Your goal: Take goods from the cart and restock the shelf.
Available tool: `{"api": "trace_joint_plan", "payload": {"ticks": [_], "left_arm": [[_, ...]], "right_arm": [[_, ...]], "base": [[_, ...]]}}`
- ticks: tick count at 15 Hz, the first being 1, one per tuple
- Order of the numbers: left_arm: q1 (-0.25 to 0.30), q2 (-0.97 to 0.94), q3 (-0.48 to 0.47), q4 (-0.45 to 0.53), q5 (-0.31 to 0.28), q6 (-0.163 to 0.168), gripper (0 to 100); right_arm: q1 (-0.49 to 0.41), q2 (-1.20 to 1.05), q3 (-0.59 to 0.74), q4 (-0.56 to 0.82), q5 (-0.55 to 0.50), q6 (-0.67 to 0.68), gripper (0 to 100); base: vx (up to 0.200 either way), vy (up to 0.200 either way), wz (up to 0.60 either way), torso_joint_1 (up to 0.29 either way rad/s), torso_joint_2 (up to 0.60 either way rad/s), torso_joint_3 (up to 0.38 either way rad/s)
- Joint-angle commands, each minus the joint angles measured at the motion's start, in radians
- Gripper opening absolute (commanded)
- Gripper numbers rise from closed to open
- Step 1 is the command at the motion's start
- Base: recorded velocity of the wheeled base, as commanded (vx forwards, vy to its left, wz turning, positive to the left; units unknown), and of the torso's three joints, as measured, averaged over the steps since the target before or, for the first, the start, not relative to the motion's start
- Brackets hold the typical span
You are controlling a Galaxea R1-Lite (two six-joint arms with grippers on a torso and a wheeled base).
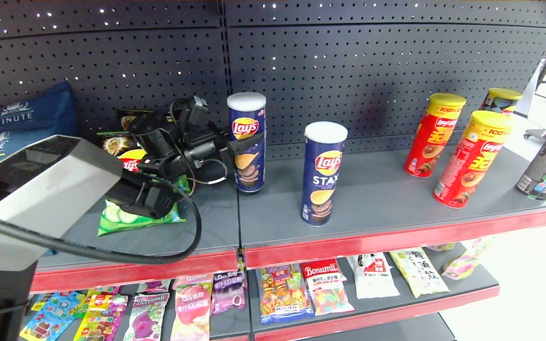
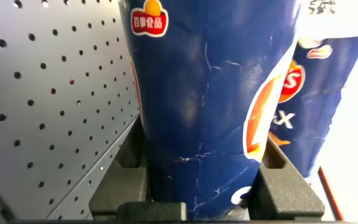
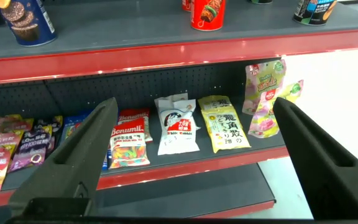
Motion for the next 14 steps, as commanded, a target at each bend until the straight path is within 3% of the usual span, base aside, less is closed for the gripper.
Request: {"api": "trace_joint_plan", "payload": {"ticks": [1,3,5,9,11,14], "left_arm": [[-0.002,0.057,-0.047,-0.007,0.001,-0.003,0],[-0.001,0.082,-0.086,-0.01,0.001,-0.004,0],[0.006,0.083,-0.086,-0.01,0.001,-0.023,0],[-0.008,0.062,-0.088,-0.01,0.001,-0.024,0],[-0.001,0.036,-0.068,-0.007,0.001,-0.024,0],[0.032,-0.061,0.033,0.012,0.001,-0.026,0]], "right_arm": [[0.0,0.0,0.0,0.002,0.0,0.0,100],[0.0,0.0,0.0,0.0,0.0,0.0,100],[0.0,0.0,0.0,0.0,0.0,0.0,100],[0.0,0.0,0.0,0.0,0.0,0.0,100],[0.0,0.0,0.0,0.0,0.0,0.0,100],[0.0,0.0,0.0,0.0,0.0,0.0,100]], "base": [[0.0,0.0,0.0,0.0,0.0,0.0],[0.0,0.0,0.0,0.0,0.0,0.0],[0.0,0.0,0.0,0.0,0.0,0.0],[0.0,0.0,0.0,0.0,0.0,0.0],[0.0,0.0,0.0,0.0,0.0,0.0],[0.0,0.0,0.0,0.0,0.0,0.0]]}}
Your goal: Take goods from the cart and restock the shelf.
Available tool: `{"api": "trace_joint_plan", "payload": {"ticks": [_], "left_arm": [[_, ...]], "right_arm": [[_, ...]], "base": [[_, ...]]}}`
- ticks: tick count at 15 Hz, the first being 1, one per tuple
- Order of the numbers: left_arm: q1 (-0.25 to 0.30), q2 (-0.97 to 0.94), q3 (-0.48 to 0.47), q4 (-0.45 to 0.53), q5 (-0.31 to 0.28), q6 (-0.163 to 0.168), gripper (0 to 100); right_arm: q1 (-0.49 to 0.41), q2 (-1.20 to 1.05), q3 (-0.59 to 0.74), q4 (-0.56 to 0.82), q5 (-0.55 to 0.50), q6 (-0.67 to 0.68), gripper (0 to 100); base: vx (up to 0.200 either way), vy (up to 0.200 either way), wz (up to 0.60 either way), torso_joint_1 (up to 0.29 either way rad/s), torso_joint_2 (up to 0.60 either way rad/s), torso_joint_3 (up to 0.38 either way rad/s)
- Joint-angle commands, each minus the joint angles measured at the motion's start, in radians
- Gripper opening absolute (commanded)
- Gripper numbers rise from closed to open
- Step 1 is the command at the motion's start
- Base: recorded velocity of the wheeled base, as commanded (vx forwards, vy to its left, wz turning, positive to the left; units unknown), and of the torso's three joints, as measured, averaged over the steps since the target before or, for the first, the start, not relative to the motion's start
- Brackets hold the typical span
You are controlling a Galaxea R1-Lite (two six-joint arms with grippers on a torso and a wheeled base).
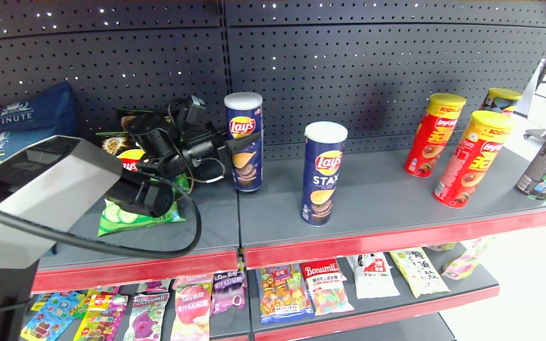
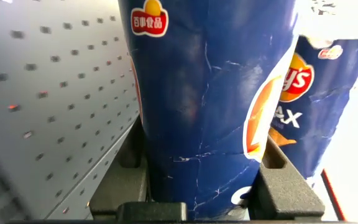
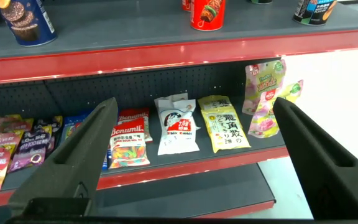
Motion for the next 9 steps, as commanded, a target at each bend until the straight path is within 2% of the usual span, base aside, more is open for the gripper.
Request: {"api": "trace_joint_plan", "payload": {"ticks": [1,3,7,9], "left_arm": [[0.012,-0.082,0.05,0.015,0.0,-0.008,0],[0.0,-0.113,0.067,0.019,0.0,-0.04,0],[0.0,-0.14,0.14,0.01,0.0,-0.047,0],[-0.013,-0.113,0.136,-0.017,0.0,-0.047,0]], "right_arm": [[0.0,0.0,0.0,0.0,0.0,0.0,100],[0.0,0.0,0.0,0.0,0.0,0.0,100],[0.0,0.0,0.0,0.0,0.0,0.0,100],[0.0,0.0,0.0,0.0,0.0,0.0,100]], "base": [[0.0,0.0,0.0,0.0,0.0,0.0],[0.0,0.0,0.0,0.0,0.0,0.0],[0.0,0.0,0.0,0.0,0.0,0.0],[0.0,0.0,0.0,0.0,0.0,0.0]]}}
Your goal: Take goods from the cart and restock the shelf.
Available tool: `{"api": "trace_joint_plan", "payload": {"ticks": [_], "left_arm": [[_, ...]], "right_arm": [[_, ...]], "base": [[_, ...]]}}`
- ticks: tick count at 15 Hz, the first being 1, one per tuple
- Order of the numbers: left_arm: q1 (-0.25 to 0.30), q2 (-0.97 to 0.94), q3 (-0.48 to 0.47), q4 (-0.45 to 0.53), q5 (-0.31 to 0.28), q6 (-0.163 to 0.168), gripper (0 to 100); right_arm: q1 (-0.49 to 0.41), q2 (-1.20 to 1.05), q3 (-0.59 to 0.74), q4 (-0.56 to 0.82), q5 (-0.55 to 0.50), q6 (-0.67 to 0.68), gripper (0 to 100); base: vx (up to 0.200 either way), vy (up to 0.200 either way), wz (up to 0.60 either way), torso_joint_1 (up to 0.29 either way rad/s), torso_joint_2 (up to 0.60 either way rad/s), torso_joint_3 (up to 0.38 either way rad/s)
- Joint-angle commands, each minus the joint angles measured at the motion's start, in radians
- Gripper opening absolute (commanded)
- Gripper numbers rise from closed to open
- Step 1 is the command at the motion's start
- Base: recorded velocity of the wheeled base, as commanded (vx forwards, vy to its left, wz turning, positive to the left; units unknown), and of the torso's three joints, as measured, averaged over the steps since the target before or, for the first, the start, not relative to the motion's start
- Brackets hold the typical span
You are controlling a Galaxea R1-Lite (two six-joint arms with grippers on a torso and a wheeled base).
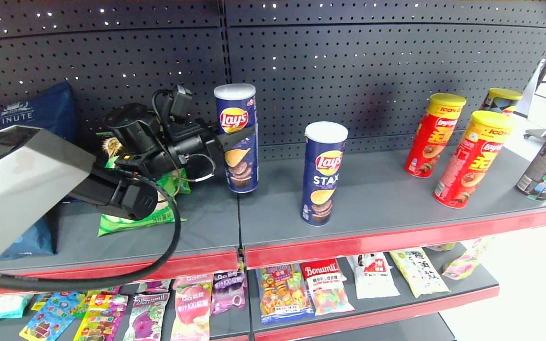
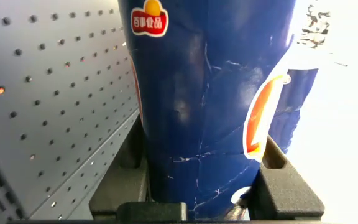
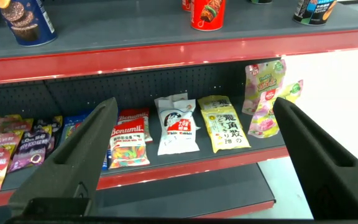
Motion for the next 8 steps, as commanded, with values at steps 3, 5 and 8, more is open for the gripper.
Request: {"api": "trace_joint_plan", "payload": {"ticks": [3,5,8], "left_arm": [[-0.033,0.034,-0.001,-0.027,0.0,-0.009,0],[-0.029,0.039,-0.003,-0.035,-0.002,-0.015,0],[-0.02,0.049,-0.003,-0.056,-0.002,-0.017,0]], "right_arm": [[0.0,0.0,0.0,0.0,0.0,0.0,100],[0.0,0.0,0.0,0.0,0.0,0.0,100],[0.0,0.0,0.0,0.0,0.0,0.0,100]], "base": [[0.0,0.0,0.0,0.0,0.0,0.0],[0.0,0.0,0.0,0.0,0.0,0.0],[0.0,0.0,0.0,0.0,0.0,0.0]]}}
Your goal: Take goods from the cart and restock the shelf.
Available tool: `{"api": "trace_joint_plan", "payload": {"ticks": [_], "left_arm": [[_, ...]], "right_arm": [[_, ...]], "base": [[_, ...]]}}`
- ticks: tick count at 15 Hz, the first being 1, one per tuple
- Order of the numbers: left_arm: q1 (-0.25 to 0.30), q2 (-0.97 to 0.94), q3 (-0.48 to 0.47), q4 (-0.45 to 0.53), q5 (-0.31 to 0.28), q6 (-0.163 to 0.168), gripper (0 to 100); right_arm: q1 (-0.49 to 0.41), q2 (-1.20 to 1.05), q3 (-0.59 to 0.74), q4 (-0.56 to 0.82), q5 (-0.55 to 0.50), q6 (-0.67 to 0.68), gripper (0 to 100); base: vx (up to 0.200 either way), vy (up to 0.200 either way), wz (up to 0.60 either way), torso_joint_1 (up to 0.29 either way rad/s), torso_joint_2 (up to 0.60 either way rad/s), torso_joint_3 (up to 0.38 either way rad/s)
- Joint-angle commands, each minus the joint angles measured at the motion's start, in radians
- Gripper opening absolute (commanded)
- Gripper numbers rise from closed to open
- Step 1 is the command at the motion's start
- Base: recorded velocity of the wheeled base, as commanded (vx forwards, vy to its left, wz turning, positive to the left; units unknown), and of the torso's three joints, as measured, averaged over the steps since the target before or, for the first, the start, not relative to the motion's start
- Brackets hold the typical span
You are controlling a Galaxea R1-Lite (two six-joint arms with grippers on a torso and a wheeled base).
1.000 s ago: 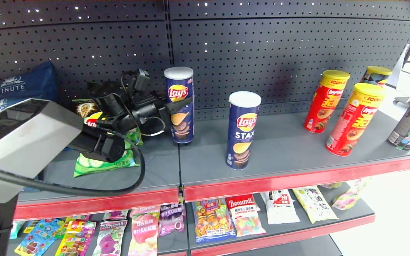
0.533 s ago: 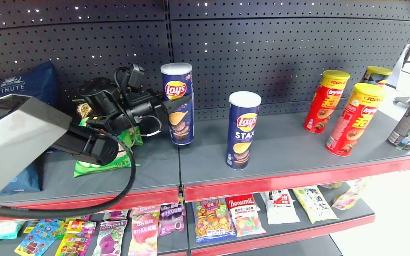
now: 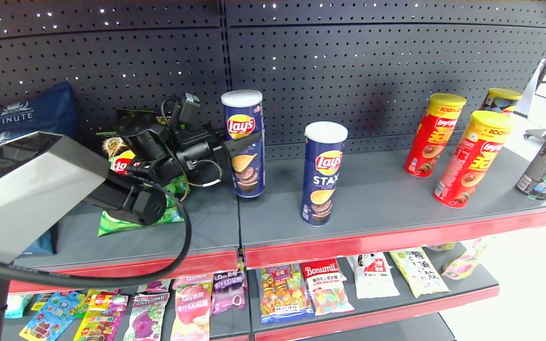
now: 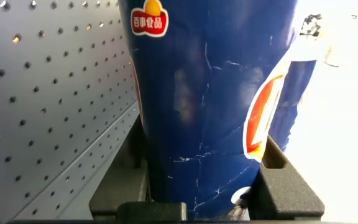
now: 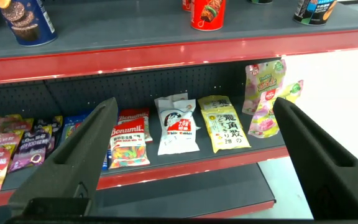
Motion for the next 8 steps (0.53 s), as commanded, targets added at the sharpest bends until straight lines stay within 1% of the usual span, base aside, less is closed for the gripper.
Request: {"api": "trace_joint_plan", "payload": {"ticks": [1,4,6,8], "left_arm": [[-0.001,0.008,-0.009,-0.001,0.0,-0.004,0],[-0.013,0.042,-0.078,-0.003,0.0,-0.047,0],[-0.019,0.051,-0.092,-0.003,0.0,-0.06,0],[-0.019,0.069,-0.097,-0.021,0.0,-0.061,0]], "right_arm": [[0.0,0.0,0.0,0.0,0.0,0.0,100],[0.0,0.0,0.0,0.0,0.0,0.0,100],[0.0,0.0,0.0,0.0,0.0,0.0,100],[0.0,0.0,0.0,0.0,0.0,0.0,100]], "base": [[0.0,0.0,0.0,0.0,0.0,0.0],[0.0,0.0,0.0,0.0,0.0,0.0],[0.0,0.0,0.0,0.0,0.0,0.0],[0.0,0.0,0.0,0.0,0.0,0.0]]}}
